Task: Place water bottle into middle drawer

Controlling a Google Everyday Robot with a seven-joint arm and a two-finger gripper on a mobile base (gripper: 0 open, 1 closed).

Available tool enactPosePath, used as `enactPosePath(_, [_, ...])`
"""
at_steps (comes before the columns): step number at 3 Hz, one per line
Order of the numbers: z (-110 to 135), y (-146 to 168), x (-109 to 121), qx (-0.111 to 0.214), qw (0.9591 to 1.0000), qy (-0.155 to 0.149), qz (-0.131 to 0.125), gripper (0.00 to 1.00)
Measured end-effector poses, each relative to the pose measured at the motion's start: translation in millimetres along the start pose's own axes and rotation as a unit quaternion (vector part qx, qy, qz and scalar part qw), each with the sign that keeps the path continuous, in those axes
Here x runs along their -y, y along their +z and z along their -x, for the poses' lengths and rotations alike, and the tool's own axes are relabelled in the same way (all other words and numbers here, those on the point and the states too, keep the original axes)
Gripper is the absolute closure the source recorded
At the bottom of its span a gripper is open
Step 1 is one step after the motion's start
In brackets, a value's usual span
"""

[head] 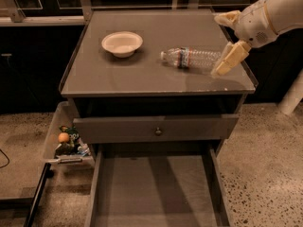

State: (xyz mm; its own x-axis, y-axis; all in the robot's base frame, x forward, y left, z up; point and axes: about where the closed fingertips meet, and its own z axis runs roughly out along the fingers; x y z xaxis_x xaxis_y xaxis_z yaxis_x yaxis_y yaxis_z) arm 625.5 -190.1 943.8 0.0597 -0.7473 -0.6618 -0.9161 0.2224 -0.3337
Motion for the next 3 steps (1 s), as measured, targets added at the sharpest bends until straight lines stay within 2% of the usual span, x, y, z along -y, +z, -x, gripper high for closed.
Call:
enactPosePath(1, [-17, 16, 16, -0.042, 0.9991, 0.001, -0.004, 0.0])
enactPosePath(2, [-17, 16, 16, -0.042, 0.9991, 0.001, -0.003, 0.0])
enactPosePath(3, [-25, 35, 27, -0.028, 0.9996, 0.007, -0.002, 0.0])
